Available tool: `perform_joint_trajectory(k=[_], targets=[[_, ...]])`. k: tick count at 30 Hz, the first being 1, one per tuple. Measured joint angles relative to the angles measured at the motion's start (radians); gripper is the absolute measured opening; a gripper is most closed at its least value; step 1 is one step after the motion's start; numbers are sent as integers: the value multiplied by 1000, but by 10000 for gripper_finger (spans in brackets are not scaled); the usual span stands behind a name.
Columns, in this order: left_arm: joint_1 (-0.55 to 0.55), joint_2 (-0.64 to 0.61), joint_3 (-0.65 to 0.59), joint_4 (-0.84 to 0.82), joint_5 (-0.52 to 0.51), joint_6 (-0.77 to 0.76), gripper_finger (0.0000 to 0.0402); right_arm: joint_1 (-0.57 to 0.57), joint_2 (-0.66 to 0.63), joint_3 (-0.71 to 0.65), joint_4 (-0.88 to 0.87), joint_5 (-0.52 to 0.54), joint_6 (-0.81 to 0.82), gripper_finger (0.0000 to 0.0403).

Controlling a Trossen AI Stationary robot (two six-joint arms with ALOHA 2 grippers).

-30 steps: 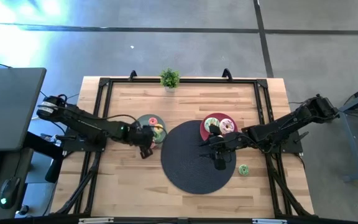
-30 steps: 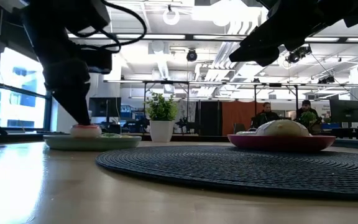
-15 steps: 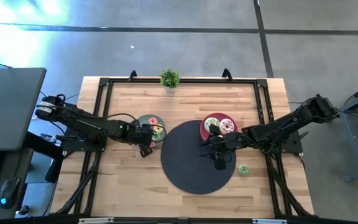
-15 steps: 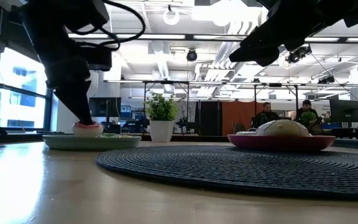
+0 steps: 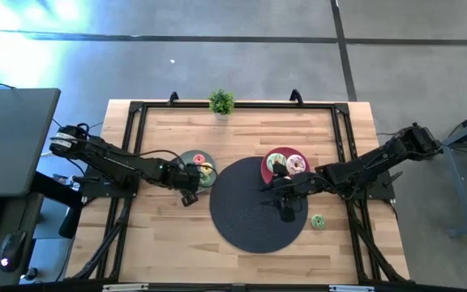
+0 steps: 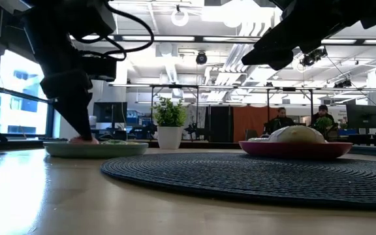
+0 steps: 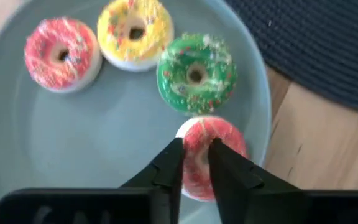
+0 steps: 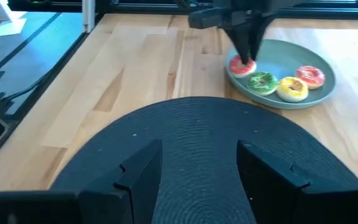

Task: Pick & Place donuts
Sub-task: Put the small red donut on the blue plate, then put the small green donut on the blue plate

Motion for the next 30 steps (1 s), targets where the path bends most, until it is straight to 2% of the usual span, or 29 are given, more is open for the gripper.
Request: perform_joint_trajectory(k=[4,8,14,18,21,24,30], targets=[[0,0,0,-13,-12,6,110,22,-3,7,-35,-13,0,197],[0,-5,0,-49,-16,5,145,55,-23,86,-278,-11,42,197],[0,-10,29,-41,-89,9,167,105,-29,249,-765,-20,285,197],[0,-10,76,-8,-122,58,168,135,-29,259,-998,-123,530,197],[0,-11,111,8,-137,94,168,173,-29,206,-1048,-223,698,197],[0,-11,129,4,-150,123,168,219,-28,137,-1042,-307,796,197],[0,-11,134,9,-168,136,168,270,-28,37,-1030,-293,882,197]])
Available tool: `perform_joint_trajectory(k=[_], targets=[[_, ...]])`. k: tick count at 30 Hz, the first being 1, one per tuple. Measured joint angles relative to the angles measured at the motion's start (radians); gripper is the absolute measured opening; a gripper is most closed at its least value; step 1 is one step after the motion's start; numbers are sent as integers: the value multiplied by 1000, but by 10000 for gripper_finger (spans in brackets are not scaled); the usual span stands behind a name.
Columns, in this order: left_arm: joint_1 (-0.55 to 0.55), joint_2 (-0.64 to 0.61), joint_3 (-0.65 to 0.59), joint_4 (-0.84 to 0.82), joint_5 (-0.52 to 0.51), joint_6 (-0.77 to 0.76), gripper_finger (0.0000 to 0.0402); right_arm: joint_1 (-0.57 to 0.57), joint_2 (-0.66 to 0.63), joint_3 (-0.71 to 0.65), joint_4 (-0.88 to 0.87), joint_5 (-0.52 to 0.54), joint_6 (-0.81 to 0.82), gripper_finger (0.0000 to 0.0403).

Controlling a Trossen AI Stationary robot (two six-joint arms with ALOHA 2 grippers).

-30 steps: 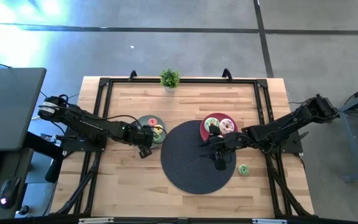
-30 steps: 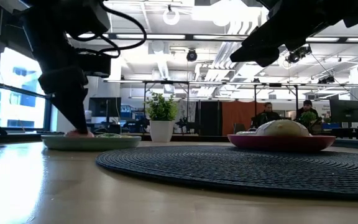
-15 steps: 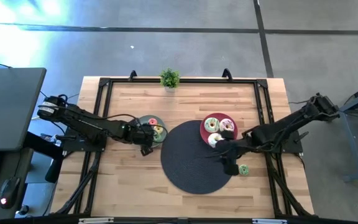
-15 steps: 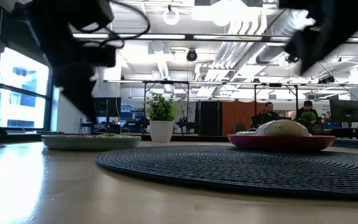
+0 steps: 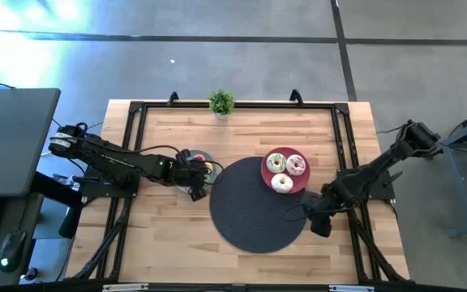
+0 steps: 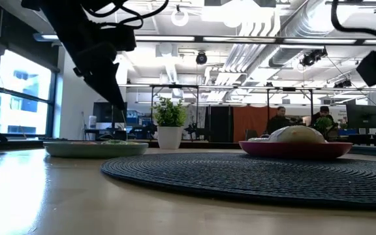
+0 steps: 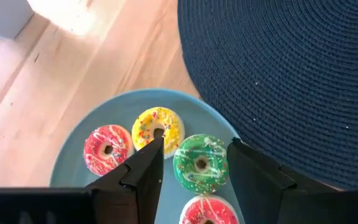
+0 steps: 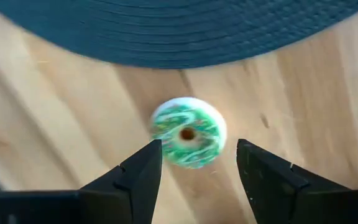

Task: Pick & Place donuts
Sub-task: Put the small green donut on the blue plate

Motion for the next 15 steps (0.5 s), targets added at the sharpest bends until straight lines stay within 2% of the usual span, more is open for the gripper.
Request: perform_joint_trajectory(k=[3,10,15], targets=[[0,0,0,0,0,-8,168,1,0,-27,8,57,17,197],[0,0,0,0,4,-26,168,3,0,-81,79,-1,35,195],[0,0,0,0,4,-26,168,19,1,-120,153,8,35,172]])
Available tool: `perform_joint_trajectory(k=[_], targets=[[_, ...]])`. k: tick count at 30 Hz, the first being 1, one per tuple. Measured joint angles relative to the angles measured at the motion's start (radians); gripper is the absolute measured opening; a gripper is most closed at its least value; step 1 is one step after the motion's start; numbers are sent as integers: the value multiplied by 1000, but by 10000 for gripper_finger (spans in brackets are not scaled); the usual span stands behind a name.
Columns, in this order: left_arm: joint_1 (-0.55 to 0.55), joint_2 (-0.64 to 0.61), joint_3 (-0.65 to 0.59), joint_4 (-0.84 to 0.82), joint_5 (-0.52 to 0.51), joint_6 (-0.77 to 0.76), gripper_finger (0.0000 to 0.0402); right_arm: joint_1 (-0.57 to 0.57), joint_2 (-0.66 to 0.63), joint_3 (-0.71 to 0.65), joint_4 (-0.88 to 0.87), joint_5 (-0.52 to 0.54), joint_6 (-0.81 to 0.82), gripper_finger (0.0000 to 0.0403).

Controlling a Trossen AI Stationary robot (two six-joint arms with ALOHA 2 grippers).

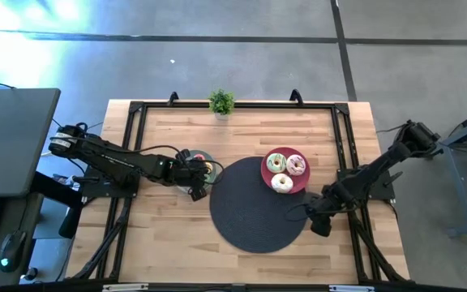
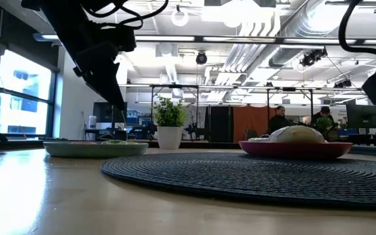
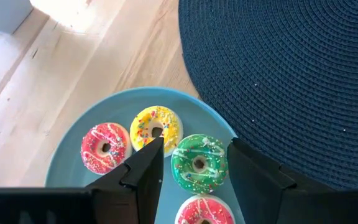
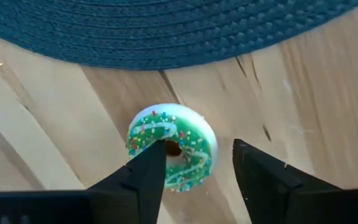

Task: Pick & Place donuts
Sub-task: Put the small green donut on the blue plate

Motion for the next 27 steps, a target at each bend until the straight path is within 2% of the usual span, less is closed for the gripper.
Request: perform_joint_trajectory(k=[5,11,14,16,19,24,27], targets=[[0,0,0,0,0,0,168,1,0,-13,51,-34,0,117],[0,0,0,0,-7,-1,168,1,0,56,51,-31,-34,16],[0,0,7,-15,-22,-1,168,1,0,127,53,17,-52,16],[0,0,38,-54,-30,-1,168,1,0,176,83,121,-107,28],[0,0,120,-153,-71,-5,168,-18,0,221,231,303,-268,31],[0,0,322,-438,-123,-49,168,-118,17,177,635,706,-430,8],[0,-1,428,-566,-145,-59,168,-188,79,142,889,921,-520,7]])
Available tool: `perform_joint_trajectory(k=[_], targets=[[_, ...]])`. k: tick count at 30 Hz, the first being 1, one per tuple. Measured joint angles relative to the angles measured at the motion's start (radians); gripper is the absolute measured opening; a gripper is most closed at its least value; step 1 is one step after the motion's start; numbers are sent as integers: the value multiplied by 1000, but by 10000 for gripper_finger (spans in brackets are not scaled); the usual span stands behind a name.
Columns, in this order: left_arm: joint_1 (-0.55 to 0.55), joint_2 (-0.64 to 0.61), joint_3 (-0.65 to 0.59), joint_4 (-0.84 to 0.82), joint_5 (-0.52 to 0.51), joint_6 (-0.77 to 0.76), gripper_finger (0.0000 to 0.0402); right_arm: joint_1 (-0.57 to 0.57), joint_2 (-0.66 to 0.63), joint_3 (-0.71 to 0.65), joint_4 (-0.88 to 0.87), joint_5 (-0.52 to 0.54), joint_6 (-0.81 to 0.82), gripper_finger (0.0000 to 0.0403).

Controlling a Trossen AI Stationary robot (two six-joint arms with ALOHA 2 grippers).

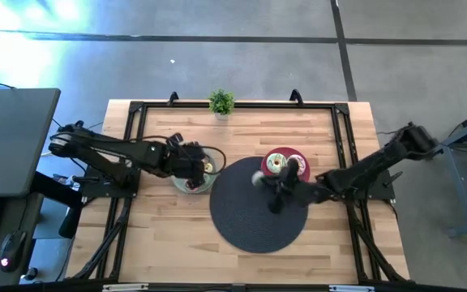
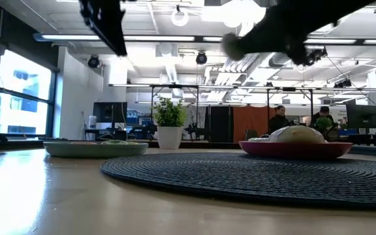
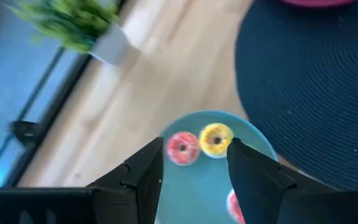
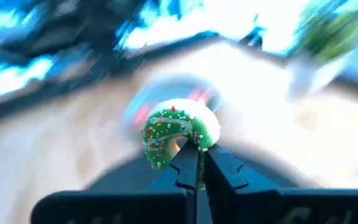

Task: Pick & Place donuts
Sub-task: Put the small green donut on the blue plate

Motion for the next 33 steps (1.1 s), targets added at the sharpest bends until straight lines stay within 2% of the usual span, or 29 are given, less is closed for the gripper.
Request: perform_joint_trajectory(k=[2,6,8,10,15,17,23,28,33], targets=[[0,-21,42,-67,-22,-2,168,-56,80,-9,171,20,-84,8],[0,-102,63,-101,-88,-6,168,-169,300,37,490,-199,-168,4],[0,-149,64,-101,-124,-22,168,-214,407,101,559,-298,-177,5],[0,-195,58,-108,-145,-35,168,-255,507,193,561,-351,-200,5],[0,-293,3,-96,-150,-53,168,-333,732,481,478,-486,-255,3],[0,-320,-25,-93,-147,-72,168,-353,809,597,387,-527,-277,5],[0,-384,-109,-104,-126,-91,168,-389,959,867,50,-558,-286,6],[0,-399,-140,-101,-123,-90,168,-402,1026,978,-20,-561,-350,20],[0,-399,-143,-101,-118,-86,168,-411,1032,1000,-36,-586,-353,69]])
